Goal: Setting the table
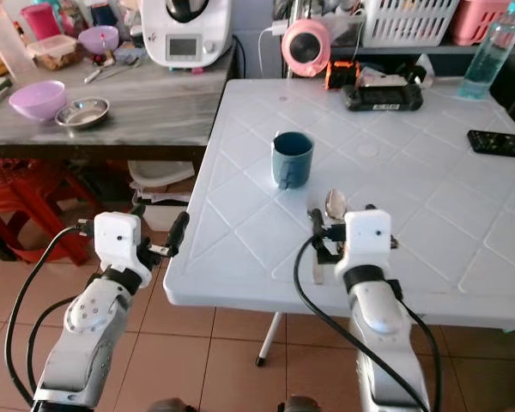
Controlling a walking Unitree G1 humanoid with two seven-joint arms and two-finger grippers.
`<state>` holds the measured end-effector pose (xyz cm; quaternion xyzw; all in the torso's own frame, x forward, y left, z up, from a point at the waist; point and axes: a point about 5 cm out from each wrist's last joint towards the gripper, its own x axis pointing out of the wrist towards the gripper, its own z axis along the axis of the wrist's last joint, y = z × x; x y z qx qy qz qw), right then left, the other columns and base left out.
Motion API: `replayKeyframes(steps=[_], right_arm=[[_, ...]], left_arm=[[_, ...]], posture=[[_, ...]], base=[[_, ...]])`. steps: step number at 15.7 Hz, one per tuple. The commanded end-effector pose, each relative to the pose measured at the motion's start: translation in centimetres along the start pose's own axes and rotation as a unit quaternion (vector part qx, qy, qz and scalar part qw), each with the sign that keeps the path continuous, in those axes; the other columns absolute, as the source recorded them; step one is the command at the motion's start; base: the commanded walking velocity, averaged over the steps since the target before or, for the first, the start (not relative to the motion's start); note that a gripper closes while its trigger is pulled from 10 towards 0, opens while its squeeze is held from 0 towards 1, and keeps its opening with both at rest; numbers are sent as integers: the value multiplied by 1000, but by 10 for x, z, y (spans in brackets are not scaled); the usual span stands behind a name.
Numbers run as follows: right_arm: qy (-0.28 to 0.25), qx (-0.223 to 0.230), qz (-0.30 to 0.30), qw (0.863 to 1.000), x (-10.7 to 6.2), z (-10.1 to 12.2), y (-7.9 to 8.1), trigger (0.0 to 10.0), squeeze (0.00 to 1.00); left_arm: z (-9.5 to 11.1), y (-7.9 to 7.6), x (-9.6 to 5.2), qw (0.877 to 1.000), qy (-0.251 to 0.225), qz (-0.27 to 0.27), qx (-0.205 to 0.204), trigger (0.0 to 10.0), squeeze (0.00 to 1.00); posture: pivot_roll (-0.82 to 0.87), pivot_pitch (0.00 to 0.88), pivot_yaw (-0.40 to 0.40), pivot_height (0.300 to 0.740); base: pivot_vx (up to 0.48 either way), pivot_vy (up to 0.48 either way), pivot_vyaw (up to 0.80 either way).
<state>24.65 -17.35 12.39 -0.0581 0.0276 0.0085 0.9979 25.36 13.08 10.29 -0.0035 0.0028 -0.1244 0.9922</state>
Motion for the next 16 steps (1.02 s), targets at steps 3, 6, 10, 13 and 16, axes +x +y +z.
replayKeyframes(steps=[3, 6, 10, 13, 16], right_arm=[[48, 15, 17, 999, 17, -7, -1, 10000, 0], [69, 20, 43, 997, 33, -6, 4, 10000, 0], [96, 35, 60, 993, 39, -10, 11, 8667, 0], [129, 37, 55, 989, 38, -21, 11, 2824, 0], [154, 40, 33, 987, 36, -28, 3, 745, 0]], left_arm=[[3, 6, -2, 1000, 4, 9, 14, 10000, 0], [4, 5, -4, 1000, 6, 7, 17, 10000, 0], [5, 6, -10, 1000, 14, 6, 18, 10000, 0], [5, 6, -11, 1000, 19, 2, 18, 10000, 0], [6, 6, -11, 1000, 23, -1, 18, 10000, 0]], posture=[[-42, 0, 51, 740], [-29, 0, 50, 740], [-16, 19, 50, 740], [-15, 35, 54, 740], [-17, 38, 57, 740]], base=[[0, 0, 0], [0, 0, 0], [0, 0, 0], [0, 0, 0], [0, 0, 0]])
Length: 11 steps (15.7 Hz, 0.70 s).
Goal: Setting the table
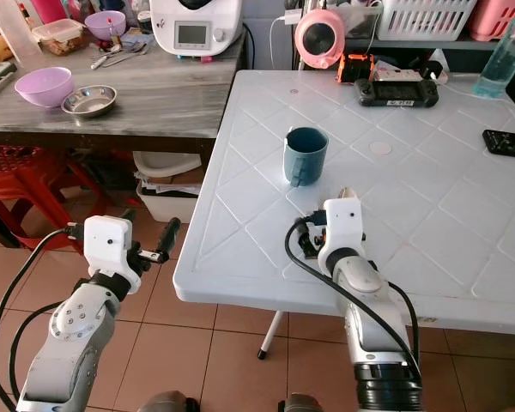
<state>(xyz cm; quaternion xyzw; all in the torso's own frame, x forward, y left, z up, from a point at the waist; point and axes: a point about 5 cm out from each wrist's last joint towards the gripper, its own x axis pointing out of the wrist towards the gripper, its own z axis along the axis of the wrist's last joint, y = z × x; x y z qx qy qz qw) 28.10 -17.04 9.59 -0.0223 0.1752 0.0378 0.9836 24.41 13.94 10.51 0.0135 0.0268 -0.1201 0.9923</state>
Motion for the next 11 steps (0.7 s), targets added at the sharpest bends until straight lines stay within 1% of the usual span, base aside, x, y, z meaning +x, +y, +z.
replayKeyframes(steps=[1, 2, 3, 5, 6, 7, 8, 10, 11], right_arm=[[10, 6, -10, 1000, 0, -3, -4, 1020, 0], [17, 6, -16, 1000, 0, -4, -7, 4706, 0], [19, 6, -20, 1000, 0, -5, -8, 4706, 0], [23, 10, -20, 999, 1, -6, -10, 5725, 0], [32, 20, -19, 999, 3, -8, -13, 3765, 0], [35, 24, -19, 999, 4, -7, -15, 314, 0], [42, 28, -16, 999, 8, -7, -20, 0, 0], [58, 37, -8, 998, 11, -8, -25, 0, 0], [66, 49, -8, 997, 12, -10, -27, 0, 0]], left_arm=[[3, 0, 0, 1000, -2, -5, 4, 10000, 0], [4, 0, 0, 1000, -2, -5, 5, 10000, 0], [4, 0, 0, 1000, -2, -5, 5, 10000, 0], [4, 0, 1, 1000, -1, -5, 5, 10000, 0], [4, 0, 1, 1000, -1, -6, 6, 10000, 0], [5, 0, 1, 1000, -1, -6, 6, 10000, 0], [5, 0, 1, 1000, -1, -6, 6, 10000, 0], [5, 1, 1, 1000, 0, -6, 7, 10000, 0], [4, 1, 1, 1000, 0, -6, 7, 10000, 0]], posture=[[-16, 38, 57, 740], [-16, 38, 57, 740], [-16, 37, 57, 740], [-15, 37, 59, 740], [-13, 39, 59, 740], [-13, 40, 59, 740], [-13, 40, 59, 740], [-9, 38, 58, 740], [-8, 38, 58, 740]], base=[[0, 0, 0], [0, 0, 0], [0, 0, 0], [0, 0, 0], [0, 0, 0], [0, 0, 0], [0, 0, 0], [0, 0, 0], [0, 0, 0]])
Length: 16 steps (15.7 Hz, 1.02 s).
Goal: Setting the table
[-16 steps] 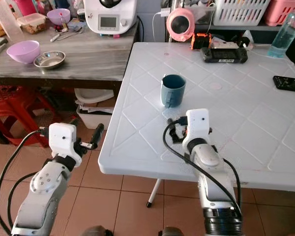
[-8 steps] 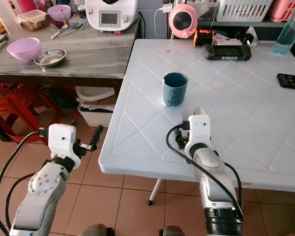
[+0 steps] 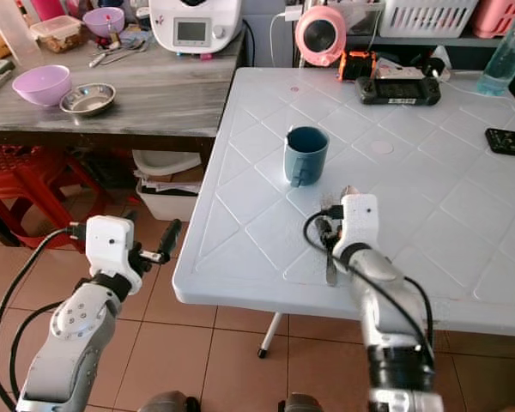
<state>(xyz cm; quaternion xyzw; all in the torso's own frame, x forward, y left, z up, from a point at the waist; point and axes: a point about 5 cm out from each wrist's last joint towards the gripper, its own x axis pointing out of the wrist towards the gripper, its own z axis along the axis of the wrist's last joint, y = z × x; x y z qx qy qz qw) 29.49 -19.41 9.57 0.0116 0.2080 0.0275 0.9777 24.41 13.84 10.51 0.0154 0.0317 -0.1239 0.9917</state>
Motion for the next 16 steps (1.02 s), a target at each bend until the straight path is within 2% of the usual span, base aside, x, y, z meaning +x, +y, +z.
replayKeyframes(steps=[1, 7, 11, 14, 16], right_arm=[[40, 11, 0, 999, 1, -14, -4, 0, 0], [74, 31, 15, 997, 2, -25, -6, 0, 0], [94, 84, 18, 992, 1, -34, -4, 0, 0], [89, 95, 0, 991, -1, -34, -2, 0, 0], [62, 102, -2, 993, -2, -27, 4, 0, 0]], left_arm=[[4, 2, 0, 1000, -5, -2, 6, 10000, 0], [4, 1, 1, 1000, -5, -3, 7, 10000, 0], [3, 1, 1, 1000, -2, -6, 7, 10000, 0], [2, 3, 2, 1000, -1, -3, 8, 10000, 0], [2, 5, 2, 1000, -1, 4, 0, 10000, 0]], posture=[[-6, 37, 58, 740], [-9, 26, 51, 740], [-11, 23, 46, 740], [-10, 23, 38, 740], [-11, 25, 37, 740]], base=[[0, 0, 0], [0, 0, 0], [0, 0, 0], [0, 0, 0], [0, 0, 0]])
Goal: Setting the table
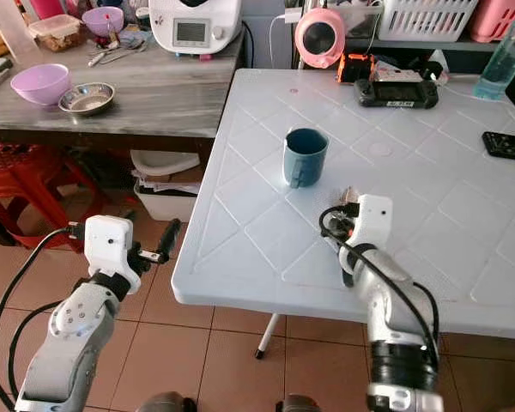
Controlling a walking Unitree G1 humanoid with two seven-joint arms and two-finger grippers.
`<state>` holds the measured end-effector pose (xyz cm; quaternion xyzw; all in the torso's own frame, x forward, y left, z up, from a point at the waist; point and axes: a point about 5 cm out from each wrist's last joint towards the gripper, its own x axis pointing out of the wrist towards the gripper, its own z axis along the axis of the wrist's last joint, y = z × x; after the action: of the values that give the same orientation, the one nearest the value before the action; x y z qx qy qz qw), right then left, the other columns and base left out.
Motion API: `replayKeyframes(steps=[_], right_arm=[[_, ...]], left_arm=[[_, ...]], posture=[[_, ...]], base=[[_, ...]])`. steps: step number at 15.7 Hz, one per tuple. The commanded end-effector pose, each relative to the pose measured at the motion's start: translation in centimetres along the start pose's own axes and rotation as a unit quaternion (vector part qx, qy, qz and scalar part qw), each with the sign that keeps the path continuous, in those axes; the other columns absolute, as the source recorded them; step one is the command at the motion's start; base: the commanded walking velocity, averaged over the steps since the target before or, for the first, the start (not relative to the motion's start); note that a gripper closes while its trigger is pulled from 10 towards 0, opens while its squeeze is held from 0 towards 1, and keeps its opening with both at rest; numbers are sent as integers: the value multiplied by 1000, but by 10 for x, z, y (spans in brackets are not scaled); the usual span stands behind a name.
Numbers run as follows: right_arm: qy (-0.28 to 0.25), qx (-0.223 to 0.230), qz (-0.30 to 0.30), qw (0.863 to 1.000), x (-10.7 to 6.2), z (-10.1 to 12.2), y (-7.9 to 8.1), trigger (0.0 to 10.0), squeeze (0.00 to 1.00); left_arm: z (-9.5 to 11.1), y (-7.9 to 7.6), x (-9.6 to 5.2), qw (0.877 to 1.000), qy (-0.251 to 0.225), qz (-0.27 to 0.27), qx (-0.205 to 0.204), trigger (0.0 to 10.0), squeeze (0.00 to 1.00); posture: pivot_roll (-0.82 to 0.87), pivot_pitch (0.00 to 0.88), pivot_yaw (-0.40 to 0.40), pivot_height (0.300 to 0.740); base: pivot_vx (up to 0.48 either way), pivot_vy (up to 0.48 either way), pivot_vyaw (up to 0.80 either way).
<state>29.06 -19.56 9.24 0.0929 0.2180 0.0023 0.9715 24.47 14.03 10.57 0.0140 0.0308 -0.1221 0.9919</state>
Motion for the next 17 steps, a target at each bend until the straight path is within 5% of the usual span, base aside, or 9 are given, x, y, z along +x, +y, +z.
replayKeyframes(steps=[1, 4, 6, 7, 8, 10, 17], right_arm=[[32, 8, 0, 999, -1, -17, 7, 0, 0], [-27, 28, 18, 999, -7, 1, 32, 0, 0], [-49, 29, 13, 998, -10, 5, 39, 1294, 0], [-52, 7, 1, 999, -11, 3, 39, 3529, 0], [-53, 14, 1, 999, -11, 1, 39, 7451, 0], [-49, 20, -5, 999, -10, -1, 38, 10000, 0], [-77, 29, -15, 996, -10, 5, 37, 10000, 0]], left_arm=[[0, 5, 2, 1000, 4, 7, -3, 10000, 0], [-3, 11, 6, 1000, 9, 17, -13, 10000, 0], [2, 11, 15, 1000, -2, 20, -13, 10000, 0], [4, 14, 20, 999, -8, 30, -12, 10000, 0], [6, 17, 25, 999, -19, 41, -12, 10000, 0], [7, 18, 31, 999, -25, 45, -17, 10000, 0], [8, 14, 40, 998, -38, 39, -10, 10000, 0]], posture=[[-10, 23, 39, 740], [-19, 4, 49, 740], [-22, 0, 50, 740], [-26, 0, 49, 740], [-33, 0, 46, 740], [-41, 0, 42, 740], [-48, 0, 43, 740]], base=[[0, 0, 0], [0, 409, 0], [0, 480, 0], [0, 480, 0], [0, 480, 0], [0, 480, 0], [0, 471, 0]])
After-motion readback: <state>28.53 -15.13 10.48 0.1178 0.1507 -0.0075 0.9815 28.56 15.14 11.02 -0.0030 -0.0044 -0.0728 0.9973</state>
